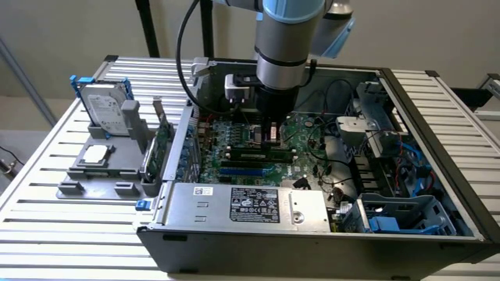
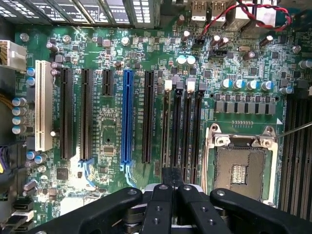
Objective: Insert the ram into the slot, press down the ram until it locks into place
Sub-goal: 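Press down the ram until it locks into place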
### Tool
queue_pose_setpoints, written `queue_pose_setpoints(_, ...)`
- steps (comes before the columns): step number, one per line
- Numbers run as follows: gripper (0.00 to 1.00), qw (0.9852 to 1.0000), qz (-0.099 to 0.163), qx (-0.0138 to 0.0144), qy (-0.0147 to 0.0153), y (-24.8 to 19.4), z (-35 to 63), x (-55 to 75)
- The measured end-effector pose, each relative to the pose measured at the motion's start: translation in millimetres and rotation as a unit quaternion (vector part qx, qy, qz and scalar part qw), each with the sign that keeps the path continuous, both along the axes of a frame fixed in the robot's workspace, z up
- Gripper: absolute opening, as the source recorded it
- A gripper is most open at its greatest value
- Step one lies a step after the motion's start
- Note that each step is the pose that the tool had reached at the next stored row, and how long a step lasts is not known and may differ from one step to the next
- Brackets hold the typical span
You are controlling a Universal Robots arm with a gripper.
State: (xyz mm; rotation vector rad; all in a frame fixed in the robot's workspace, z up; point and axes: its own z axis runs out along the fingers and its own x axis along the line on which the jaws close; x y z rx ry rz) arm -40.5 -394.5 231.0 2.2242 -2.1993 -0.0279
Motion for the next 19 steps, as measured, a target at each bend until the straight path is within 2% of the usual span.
queue_pose_setpoints(5,0.11,1.0000,-0.002,-0.0017,0.0002,0.0,-5.2,-0.1)
queue_pose_setpoints(7,0.11,1.0000,-0.002,-0.0014,0.0005,0.1,-4.8,0.0)
queue_pose_setpoints(8,0.11,1.0000,-0.002,-0.0006,0.0007,0.3,-2.0,0.1)
queue_pose_setpoints(13,0.11,1.0000,-0.003,-0.0014,0.0046,-1.0,20.6,0.1)
queue_pose_setpoints(16,0.11,1.0000,-0.003,-0.0014,0.0080,-2.4,32.3,0.3)
queue_pose_setpoints(17,0.11,1.0000,-0.003,-0.0014,0.0093,-2.6,33.1,0.5)
queue_pose_setpoints(19,0.11,1.0000,-0.003,-0.0012,0.0095,-2.5,33.0,0.4)
